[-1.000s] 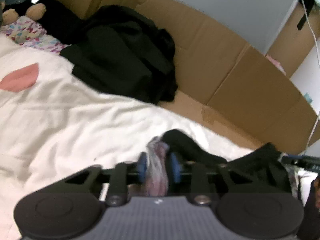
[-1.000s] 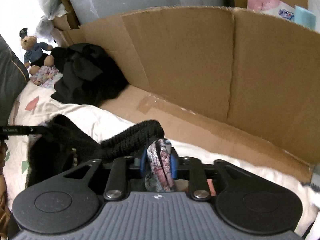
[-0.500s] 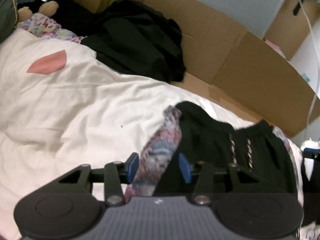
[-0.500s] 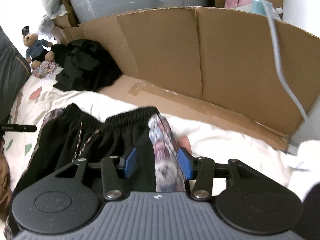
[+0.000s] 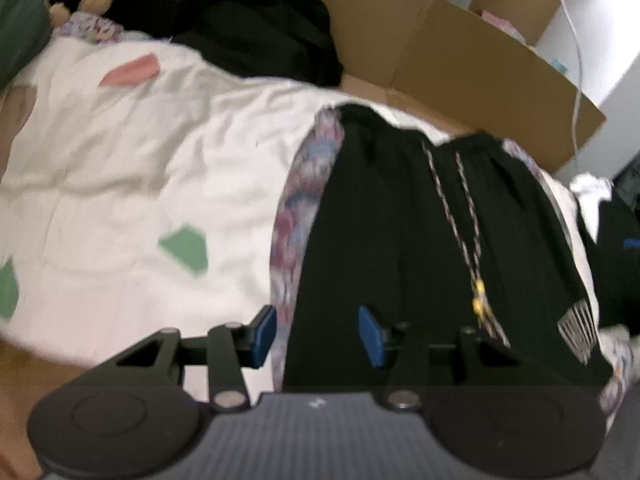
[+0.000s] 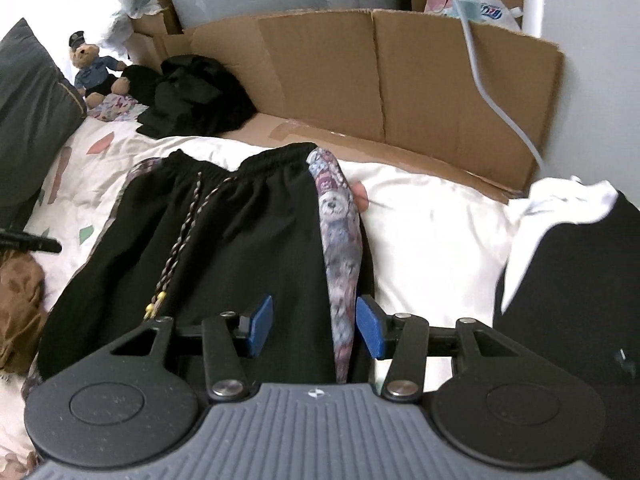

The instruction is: Fold clothes

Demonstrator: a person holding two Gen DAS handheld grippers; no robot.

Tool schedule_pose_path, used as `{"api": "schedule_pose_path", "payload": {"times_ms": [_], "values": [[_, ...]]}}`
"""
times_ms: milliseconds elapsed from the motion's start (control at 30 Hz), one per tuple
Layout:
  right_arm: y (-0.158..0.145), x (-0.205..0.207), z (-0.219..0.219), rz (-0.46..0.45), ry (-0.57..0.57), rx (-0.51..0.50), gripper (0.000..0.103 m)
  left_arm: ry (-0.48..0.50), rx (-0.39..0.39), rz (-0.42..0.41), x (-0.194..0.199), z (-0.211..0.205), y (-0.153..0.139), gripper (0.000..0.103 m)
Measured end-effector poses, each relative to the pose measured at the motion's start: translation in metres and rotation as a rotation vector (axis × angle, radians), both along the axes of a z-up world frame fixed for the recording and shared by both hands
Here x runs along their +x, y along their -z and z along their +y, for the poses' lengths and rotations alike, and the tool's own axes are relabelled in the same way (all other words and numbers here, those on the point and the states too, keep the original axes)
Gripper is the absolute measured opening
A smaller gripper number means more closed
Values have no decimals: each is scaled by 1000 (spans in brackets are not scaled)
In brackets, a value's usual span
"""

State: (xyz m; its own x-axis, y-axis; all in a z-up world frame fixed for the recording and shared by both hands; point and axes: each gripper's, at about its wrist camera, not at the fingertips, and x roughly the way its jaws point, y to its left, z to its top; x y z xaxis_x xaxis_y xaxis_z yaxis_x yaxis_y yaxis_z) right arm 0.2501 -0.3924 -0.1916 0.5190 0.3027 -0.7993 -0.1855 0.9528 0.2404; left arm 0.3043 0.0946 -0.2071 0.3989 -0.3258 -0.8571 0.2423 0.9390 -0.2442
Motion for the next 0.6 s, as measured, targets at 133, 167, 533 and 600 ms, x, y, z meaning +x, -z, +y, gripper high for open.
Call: {"api": "schedule_pose_path", "payload": {"times_ms": [133,167,533,600], "values": [[-16,-28,10,-17,-6,28,52,-1,6,25,-36,8,-6,49],[-20,-36,15,-25,-15,33,52,4,1,22,-41,10,-8,49],[-42,-99,72,-70,-120,-2,51,-80,-139,-10,-121,36,-19,38],[-40,-108,80,-60,-130,14,51,-76,-135,-27,-133,38,-17,38]]}}
